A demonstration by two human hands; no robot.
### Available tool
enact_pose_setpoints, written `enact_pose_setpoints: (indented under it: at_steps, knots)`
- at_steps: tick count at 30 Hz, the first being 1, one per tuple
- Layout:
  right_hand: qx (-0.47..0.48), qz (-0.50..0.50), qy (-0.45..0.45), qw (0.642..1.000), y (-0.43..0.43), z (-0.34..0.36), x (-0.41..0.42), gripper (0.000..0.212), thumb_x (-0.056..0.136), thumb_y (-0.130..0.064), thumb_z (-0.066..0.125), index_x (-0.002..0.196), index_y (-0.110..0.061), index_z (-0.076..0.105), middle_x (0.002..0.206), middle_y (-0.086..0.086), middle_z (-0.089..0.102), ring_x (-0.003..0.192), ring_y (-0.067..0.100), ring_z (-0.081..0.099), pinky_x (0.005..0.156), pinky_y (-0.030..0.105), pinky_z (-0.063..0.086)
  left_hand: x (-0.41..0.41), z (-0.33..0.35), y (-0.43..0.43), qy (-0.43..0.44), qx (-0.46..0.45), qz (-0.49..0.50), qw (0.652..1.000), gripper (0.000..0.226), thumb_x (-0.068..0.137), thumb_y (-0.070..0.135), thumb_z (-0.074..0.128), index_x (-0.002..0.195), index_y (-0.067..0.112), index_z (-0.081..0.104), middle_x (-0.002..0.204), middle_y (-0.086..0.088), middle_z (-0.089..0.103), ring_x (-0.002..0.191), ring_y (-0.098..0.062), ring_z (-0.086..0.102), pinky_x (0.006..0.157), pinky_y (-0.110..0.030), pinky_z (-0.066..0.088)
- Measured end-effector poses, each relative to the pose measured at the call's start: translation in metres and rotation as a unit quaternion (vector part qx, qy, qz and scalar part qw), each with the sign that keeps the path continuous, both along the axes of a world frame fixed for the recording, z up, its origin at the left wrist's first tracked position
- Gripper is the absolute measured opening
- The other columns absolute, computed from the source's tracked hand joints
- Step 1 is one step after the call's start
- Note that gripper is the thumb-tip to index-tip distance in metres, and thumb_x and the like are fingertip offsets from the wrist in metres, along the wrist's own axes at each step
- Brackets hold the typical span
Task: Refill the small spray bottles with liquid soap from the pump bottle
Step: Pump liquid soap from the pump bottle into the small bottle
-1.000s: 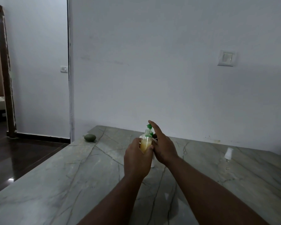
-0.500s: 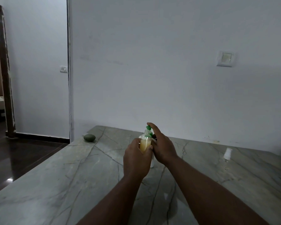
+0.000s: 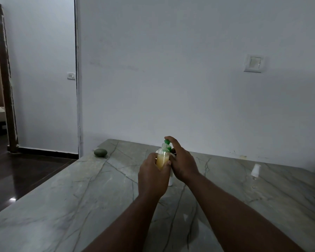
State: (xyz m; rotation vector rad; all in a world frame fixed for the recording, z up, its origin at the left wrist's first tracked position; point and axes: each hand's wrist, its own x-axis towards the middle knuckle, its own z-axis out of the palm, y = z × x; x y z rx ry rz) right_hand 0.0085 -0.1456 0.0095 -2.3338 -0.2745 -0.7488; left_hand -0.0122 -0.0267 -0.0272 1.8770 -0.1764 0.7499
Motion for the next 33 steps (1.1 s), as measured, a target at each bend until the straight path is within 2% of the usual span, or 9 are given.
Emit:
enact_pose_setpoints:
  at_steps: [5,10,13,18,26,30,33]
  knots:
    - [-0.008,-0.002,-0.001,1.0,-0.0008,-0.0013,0.0009,0.053,0.102,-0.021,0.053,0.147,-0.047,0.038,0.125,-0.003,0.065,0.108,0.018,0.063,0.083,0.032,0.05,-0.0001,-0.0004,0.0004,-0.001,-0.002,-0.003,1.0,0.022,0.093,0.04,0.072,0.109,0.028,0.063,0.088,0.014,0.065,0.076,-0.004,0.062,0.061,-0.021,0.045]
    - [-0.011,-0.003,0.002,1.0,-0.001,0.0006,-0.003,0.065,0.105,-0.024,0.05,0.156,-0.052,0.022,0.138,-0.003,0.061,0.115,0.016,0.061,0.087,0.029,0.046,-0.0007,0.0001,-0.0001,-0.001,0.003,0.001,1.0,0.026,0.094,0.039,0.072,0.115,0.027,0.062,0.092,0.014,0.064,0.079,-0.004,0.062,0.064,-0.02,0.049]
    - [-0.009,0.003,0.0,1.0,-0.0004,0.0019,-0.0059,0.067,0.106,-0.023,0.049,0.157,-0.054,0.019,0.141,-0.005,0.059,0.117,0.016,0.06,0.093,0.033,0.049,-0.0007,0.0014,0.0,-0.003,0.0,0.0,1.0,0.027,0.094,0.039,0.072,0.116,0.025,0.063,0.094,0.013,0.066,0.081,-0.005,0.062,0.064,-0.02,0.048]
    - [-0.011,0.001,-0.003,1.0,0.0001,0.0013,-0.0039,0.058,0.104,-0.024,0.051,0.153,-0.048,0.03,0.131,0.001,0.064,0.111,0.019,0.062,0.09,0.036,0.052,-0.0027,0.0019,0.0004,-0.002,-0.002,-0.002,1.0,0.028,0.095,0.039,0.071,0.117,0.024,0.064,0.095,0.01,0.067,0.081,-0.007,0.063,0.065,-0.022,0.049]
    - [-0.003,-0.003,-0.009,1.0,0.0008,-0.0012,0.0008,0.05,0.103,-0.023,0.052,0.143,-0.05,0.039,0.121,-0.005,0.065,0.103,0.015,0.062,0.082,0.033,0.052,-0.0024,0.0024,0.0006,0.001,0.0,0.0,1.0,0.027,0.095,0.04,0.07,0.116,0.025,0.064,0.093,0.011,0.065,0.08,-0.006,0.063,0.063,-0.02,0.046]
    - [-0.008,-0.004,-0.003,1.0,-0.0008,-0.0016,-0.0003,0.055,0.104,-0.024,0.051,0.149,-0.051,0.034,0.125,-0.003,0.065,0.108,0.016,0.062,0.084,0.031,0.049,-0.0025,0.0026,-0.0002,0.0,-0.001,0.0,1.0,0.029,0.095,0.04,0.07,0.119,0.024,0.064,0.096,0.01,0.066,0.082,-0.007,0.063,0.066,-0.021,0.049]
    - [-0.009,0.002,0.0,1.0,-0.0005,0.0003,-0.004,0.065,0.105,-0.023,0.05,0.156,-0.052,0.022,0.133,-0.001,0.062,0.112,0.017,0.061,0.089,0.031,0.048,-0.0025,0.0032,-0.0004,-0.001,-0.001,-0.001,1.0,0.029,0.095,0.039,0.07,0.119,0.024,0.063,0.097,0.011,0.066,0.083,-0.006,0.062,0.067,-0.021,0.051]
